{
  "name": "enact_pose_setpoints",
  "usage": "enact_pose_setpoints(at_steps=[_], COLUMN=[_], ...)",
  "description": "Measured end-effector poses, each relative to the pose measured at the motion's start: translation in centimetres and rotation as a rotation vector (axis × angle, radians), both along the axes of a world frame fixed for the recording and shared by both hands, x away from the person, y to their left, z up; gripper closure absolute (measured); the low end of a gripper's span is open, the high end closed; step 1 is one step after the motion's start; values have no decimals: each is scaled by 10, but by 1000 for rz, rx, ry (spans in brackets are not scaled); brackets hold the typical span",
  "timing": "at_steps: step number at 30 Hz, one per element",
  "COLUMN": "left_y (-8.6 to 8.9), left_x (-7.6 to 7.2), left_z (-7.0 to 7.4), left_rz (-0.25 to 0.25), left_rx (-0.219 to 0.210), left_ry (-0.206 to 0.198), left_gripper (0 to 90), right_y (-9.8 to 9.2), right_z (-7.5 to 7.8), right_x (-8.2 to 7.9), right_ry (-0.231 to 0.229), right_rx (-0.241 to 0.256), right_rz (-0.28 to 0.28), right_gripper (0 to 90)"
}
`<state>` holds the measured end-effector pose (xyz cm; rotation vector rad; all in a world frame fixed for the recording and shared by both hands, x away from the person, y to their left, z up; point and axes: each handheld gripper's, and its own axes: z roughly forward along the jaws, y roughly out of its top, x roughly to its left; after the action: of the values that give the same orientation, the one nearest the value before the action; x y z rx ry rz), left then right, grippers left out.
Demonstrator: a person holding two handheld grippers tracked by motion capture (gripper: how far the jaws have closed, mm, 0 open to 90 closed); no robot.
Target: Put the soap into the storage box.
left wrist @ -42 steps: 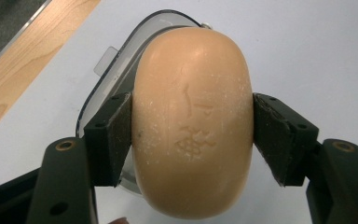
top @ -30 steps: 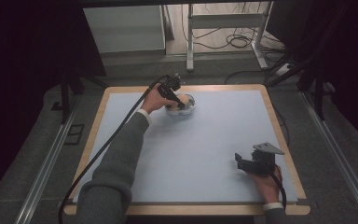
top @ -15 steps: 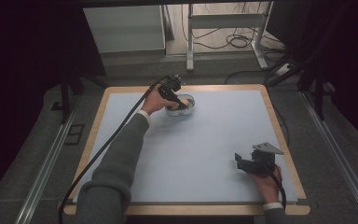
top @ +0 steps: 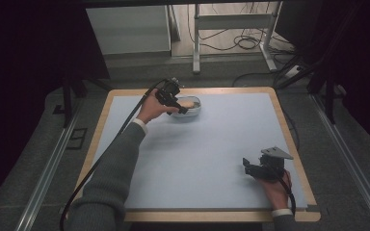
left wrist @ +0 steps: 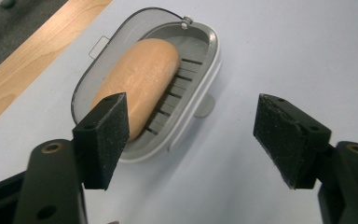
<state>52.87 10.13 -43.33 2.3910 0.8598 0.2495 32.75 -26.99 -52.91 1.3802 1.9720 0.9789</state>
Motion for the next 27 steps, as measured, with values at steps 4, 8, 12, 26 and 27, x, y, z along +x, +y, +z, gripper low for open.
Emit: enact_pose_setpoints(at_steps=[4, 8, 12, 26, 27], left_y=[6, 15, 23, 57, 60], left_x=[-14, -29, -46, -109, -114], left_z=[4, 6, 5, -20, -23], left_rz=[3, 13, 23, 63, 70], left_rx=[-18, -43, -56, -124, -125], left_ry=[-13, -27, -55, -74, -75], left_gripper=[247, 232, 214, 187, 186], right_y=[-1, 0, 0, 1, 1], right_z=[0, 0, 0, 0, 0], right_x=[0, 0, 0, 0, 0], right_ry=[5, 3, 4, 4, 3], right_rx=[7, 4, 4, -7, -7], right_rz=[-1, -2, -1, -4, -4], right_gripper=[105, 105, 105, 105, 105])
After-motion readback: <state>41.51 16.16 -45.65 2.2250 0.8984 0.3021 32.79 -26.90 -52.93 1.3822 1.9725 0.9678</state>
